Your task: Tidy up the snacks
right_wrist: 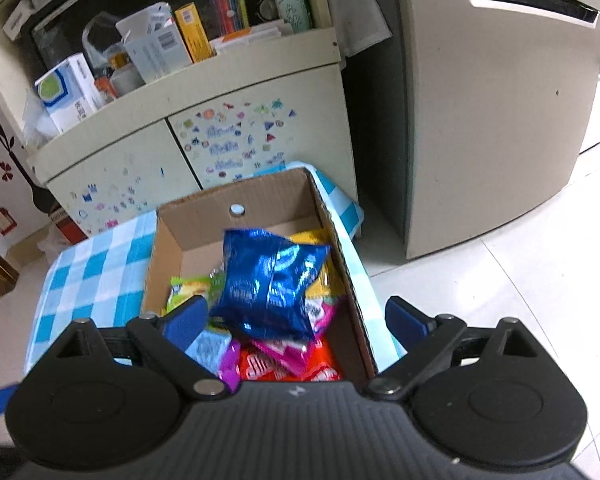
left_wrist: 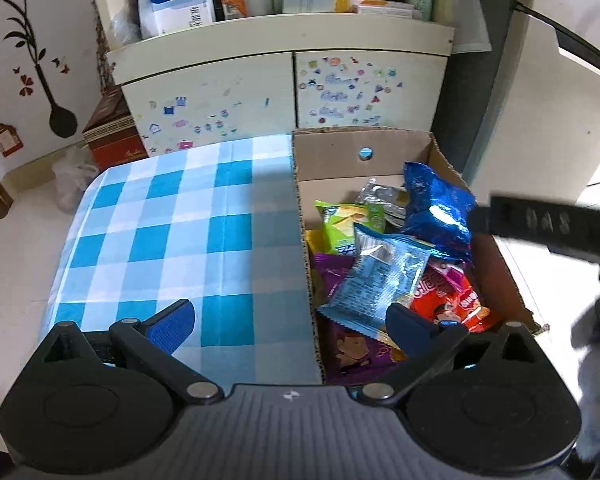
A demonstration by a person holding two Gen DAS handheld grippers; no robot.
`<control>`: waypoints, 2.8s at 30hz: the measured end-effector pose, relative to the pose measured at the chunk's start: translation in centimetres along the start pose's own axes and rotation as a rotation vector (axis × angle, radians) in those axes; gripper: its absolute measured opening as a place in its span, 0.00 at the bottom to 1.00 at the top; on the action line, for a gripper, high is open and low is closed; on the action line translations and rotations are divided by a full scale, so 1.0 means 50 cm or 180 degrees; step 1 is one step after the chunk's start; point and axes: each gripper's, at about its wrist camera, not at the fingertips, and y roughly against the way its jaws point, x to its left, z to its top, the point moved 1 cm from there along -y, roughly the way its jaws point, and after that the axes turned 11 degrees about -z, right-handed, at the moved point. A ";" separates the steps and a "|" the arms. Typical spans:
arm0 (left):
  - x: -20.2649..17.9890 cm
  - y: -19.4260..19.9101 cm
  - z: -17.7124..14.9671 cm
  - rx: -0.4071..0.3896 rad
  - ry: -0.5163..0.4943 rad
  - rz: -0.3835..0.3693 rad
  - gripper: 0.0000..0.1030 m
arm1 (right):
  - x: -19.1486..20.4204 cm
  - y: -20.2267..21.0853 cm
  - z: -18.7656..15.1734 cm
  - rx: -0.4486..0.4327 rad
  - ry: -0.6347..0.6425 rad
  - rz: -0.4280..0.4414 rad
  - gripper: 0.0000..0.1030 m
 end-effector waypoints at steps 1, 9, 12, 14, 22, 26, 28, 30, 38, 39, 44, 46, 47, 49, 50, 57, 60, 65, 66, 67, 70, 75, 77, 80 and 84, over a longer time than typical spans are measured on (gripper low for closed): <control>0.001 -0.001 0.001 0.0000 0.0006 0.0010 1.00 | 0.001 0.002 -0.007 0.0014 0.0015 -0.0017 0.92; 0.007 -0.006 0.005 -0.0006 0.0059 0.0121 1.00 | 0.000 0.024 -0.041 0.0018 0.0069 -0.0082 0.93; 0.012 -0.008 0.009 -0.0019 0.0078 0.0216 1.00 | -0.003 0.032 -0.046 -0.0034 0.0073 -0.0153 0.92; 0.015 -0.009 0.012 -0.0030 0.0075 0.0278 1.00 | -0.002 0.032 -0.049 -0.0034 0.0101 -0.0183 0.93; 0.012 -0.022 0.028 -0.0041 0.0084 0.0311 1.00 | 0.011 0.027 -0.054 0.0001 0.0248 -0.0221 0.93; 0.006 -0.032 0.030 -0.0018 0.0048 0.0275 1.00 | 0.012 0.023 -0.053 0.0042 0.0262 -0.0243 0.93; 0.004 -0.036 0.031 -0.0016 0.0021 0.0294 1.00 | 0.013 0.021 -0.053 0.0054 0.0263 -0.0253 0.93; 0.002 -0.038 0.031 -0.0008 0.0011 0.0297 1.00 | 0.014 0.020 -0.052 0.0064 0.0260 -0.0258 0.93; -0.002 -0.045 0.035 0.0000 -0.0017 0.0303 1.00 | 0.010 0.015 -0.050 0.0111 0.0232 -0.0292 0.93; -0.002 -0.046 0.035 0.0001 -0.0021 0.0303 1.00 | 0.010 0.014 -0.050 0.0118 0.0228 -0.0295 0.93; -0.003 -0.049 0.036 0.0002 -0.0034 0.0314 1.00 | 0.012 0.012 -0.049 0.0132 0.0230 -0.0315 0.93; -0.002 -0.051 0.037 0.0007 -0.0028 0.0305 1.00 | 0.012 0.011 -0.049 0.0135 0.0232 -0.0324 0.93; -0.002 -0.051 0.037 0.0007 -0.0023 0.0299 1.00 | 0.013 0.010 -0.049 0.0135 0.0232 -0.0325 0.93; -0.001 -0.051 0.037 0.0008 -0.0024 0.0297 1.00 | 0.013 0.010 -0.049 0.0135 0.0231 -0.0324 0.93; -0.002 -0.051 0.037 0.0005 -0.0033 0.0304 1.00 | 0.013 0.010 -0.049 0.0136 0.0233 -0.0326 0.93; -0.001 -0.051 0.038 -0.0006 -0.0052 0.0316 1.00 | 0.013 0.008 -0.048 0.0133 0.0239 -0.0333 0.93; -0.003 -0.052 0.038 -0.0011 -0.0067 0.0334 1.00 | 0.014 0.007 -0.048 0.0131 0.0249 -0.0339 0.93; -0.002 -0.053 0.038 -0.0003 -0.0068 0.0326 1.00 | 0.015 0.006 -0.048 0.0132 0.0255 -0.0341 0.93; -0.001 -0.053 0.037 -0.0002 -0.0064 0.0324 1.00 | 0.015 0.005 -0.048 0.0133 0.0253 -0.0340 0.93; 0.000 -0.053 0.037 -0.0002 -0.0058 0.0327 1.00 | 0.016 0.005 -0.048 0.0133 0.0253 -0.0337 0.93; 0.001 -0.052 0.036 -0.0006 -0.0057 0.0349 1.00 | 0.017 0.003 -0.049 0.0128 0.0263 -0.0326 0.93; 0.008 -0.052 0.033 0.0006 -0.0039 0.0362 1.00 | 0.024 0.002 -0.051 0.0117 0.0313 -0.0312 0.93; 0.010 -0.052 0.032 0.0009 -0.0036 0.0370 1.00 | 0.027 0.002 -0.052 0.0113 0.0336 -0.0303 0.93; 0.014 -0.050 0.031 0.0015 -0.0018 0.0377 1.00 | 0.030 0.002 -0.053 0.0108 0.0358 -0.0279 0.93; 0.022 -0.047 0.027 0.0022 0.0005 0.0387 1.00 | 0.036 0.000 -0.053 0.0102 0.0402 -0.0257 0.93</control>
